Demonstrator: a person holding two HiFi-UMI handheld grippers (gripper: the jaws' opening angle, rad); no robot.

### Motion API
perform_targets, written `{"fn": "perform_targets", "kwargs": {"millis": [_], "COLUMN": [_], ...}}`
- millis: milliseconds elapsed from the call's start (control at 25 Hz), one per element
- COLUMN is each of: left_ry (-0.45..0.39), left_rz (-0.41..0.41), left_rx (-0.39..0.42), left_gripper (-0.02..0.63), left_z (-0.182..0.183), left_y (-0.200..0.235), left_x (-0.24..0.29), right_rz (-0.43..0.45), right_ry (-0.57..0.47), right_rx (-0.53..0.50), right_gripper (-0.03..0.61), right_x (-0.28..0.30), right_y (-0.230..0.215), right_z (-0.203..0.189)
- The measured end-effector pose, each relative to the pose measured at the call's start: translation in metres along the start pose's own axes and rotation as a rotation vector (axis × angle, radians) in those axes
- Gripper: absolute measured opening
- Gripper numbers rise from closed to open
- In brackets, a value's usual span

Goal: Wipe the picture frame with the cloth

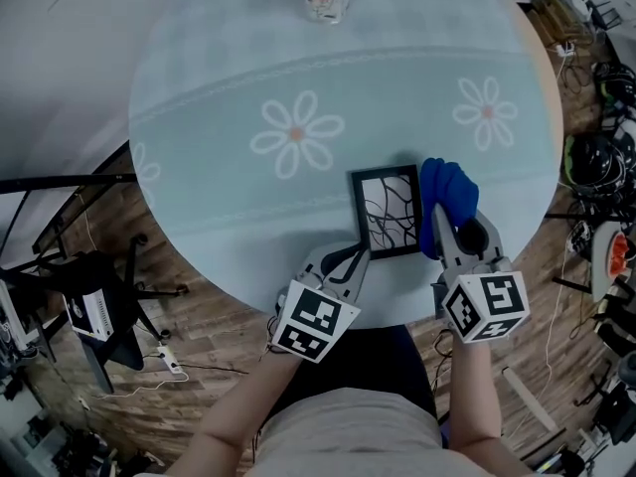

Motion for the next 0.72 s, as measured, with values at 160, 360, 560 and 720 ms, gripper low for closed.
{"fn": "perform_targets", "kwargs": {"millis": [160,360,560,720], "left_ry": [0.019,0.016,0.013,0.015], "left_rz": [0.012,0.029,0.044,0.056], "left_rx": [0.008,0.019,0.040,0.075], "left_gripper": [0.028,0.028,0.028,0.028], "left_z": [-0.004,-0.005,-0.006,-0.007], "left_y": [0.001,-0.001,-0.003,-0.004], "left_x": [0.006,0.009,0.010,0.011], "right_rz": [0.006,0.008,0.020,0.041], "right_ry": [0.016,0.032,0.054,0.084], "right_rx": [-0.018,-0.030,-0.043,-0.047], "right_gripper": [0.092,0.092,0.092,0.092], "right_x": [0.008,0.016,0.023,0.030], "right_y": [-0.002,-0.005,-0.003,0.000], "right_z": [-0.004,-0.005,-0.009,-0.011]}}
Point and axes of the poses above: the fingertips, and each gripper's own axes: x forward along the fingers, y to its left, z out of its top, the point moved 10 cm from there along -x, backward along the fingers, and after that the axes turned 6 degrees about -z, right-handed, at the moved point
